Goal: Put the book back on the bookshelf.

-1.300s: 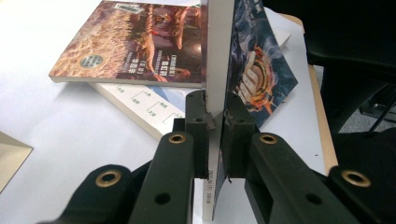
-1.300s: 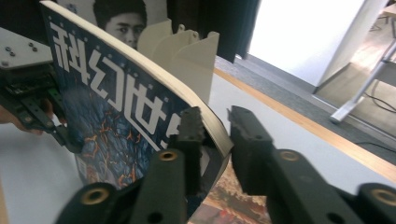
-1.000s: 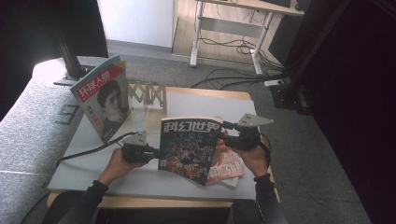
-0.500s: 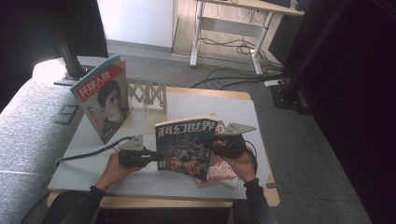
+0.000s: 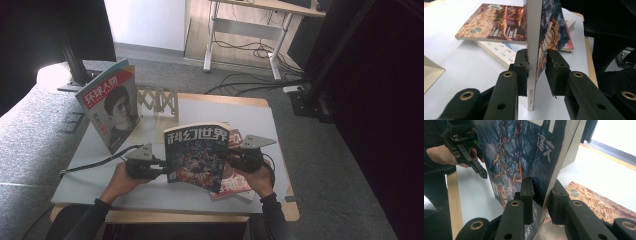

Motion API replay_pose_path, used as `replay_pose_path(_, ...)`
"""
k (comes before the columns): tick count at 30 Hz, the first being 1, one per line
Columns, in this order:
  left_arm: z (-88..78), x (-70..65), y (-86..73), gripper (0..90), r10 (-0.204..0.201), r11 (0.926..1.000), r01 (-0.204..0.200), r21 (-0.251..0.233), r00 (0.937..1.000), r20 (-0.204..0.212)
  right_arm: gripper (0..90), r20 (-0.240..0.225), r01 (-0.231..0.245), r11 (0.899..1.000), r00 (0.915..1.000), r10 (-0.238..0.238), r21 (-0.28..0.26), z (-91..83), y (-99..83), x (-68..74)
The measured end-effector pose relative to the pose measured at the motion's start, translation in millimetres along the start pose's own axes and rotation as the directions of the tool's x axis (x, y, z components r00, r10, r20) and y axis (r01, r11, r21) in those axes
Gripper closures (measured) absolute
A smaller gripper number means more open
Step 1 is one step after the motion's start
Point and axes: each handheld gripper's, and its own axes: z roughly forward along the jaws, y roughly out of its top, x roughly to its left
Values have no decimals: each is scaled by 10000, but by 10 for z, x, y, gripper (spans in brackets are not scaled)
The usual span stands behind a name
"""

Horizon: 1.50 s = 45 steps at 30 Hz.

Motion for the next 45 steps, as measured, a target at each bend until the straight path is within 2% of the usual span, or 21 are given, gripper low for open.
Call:
replay_pose_path(2,-21,-1,68,685,71,9998,-70,-198,10000,57,740,13,90,10000,10000,-90,-17,-3,2,8)
replay_pose_path(6,-2,-9,179,663,288,9991,-282,319,9994,-166,733,56,256,9997,9997,-256,33,-13,9,30)
replay_pose_path(8,6,-4,213,642,286,9987,-282,418,9995,-107,732,110,314,9995,9994,-315,65,-12,7,29)
replay_pose_path(10,7,13,225,640,197,9994,-200,296,9998,89,732,122,271,9996,9996,-271,44,-11,2,22)
replay_pose_path(15,-24,35,258,618,122,9999,-122,8,9998,181,733,112,321,9995,9994,-321,15,-3,2,28)
replay_pose_path(21,-53,21,371,595,451,9989,-451,109,9990,3,735,88,515,9987,9986,-515,3,0,15,60)
replay_pose_path(24,-78,42,430,594,338,9993,-337,-141,9994,70,735,73,457,9990,9989,-457,-24,-1,5,52)
replay_pose_path(28,-91,47,528,581,362,9993,-363,-134,9993,-71,734,71,480,9988,9988,-480,-15,-3,6,55)
replay_pose_path(33,-137,79,652,557,34,9991,-28,-419,9999,146,733,50,447,9990,9990,-447,3,-7,4,50)
replay_pose_path(39,-178,104,820,510,-73,9993,85,-359,9994,345,732,55,411,9992,9991,-411,1,-6,3,50)
replay_pose_path(42,-205,128,889,485,-87,9987,111,-506,9989,471,731,63,426,9991,9991,-426,24,-9,4,51)
replay_pose_path(45,-241,153,948,485,-123,9975,151,-683,9991,413,731,56,426,9991,9991,-426,17,-9,5,53)
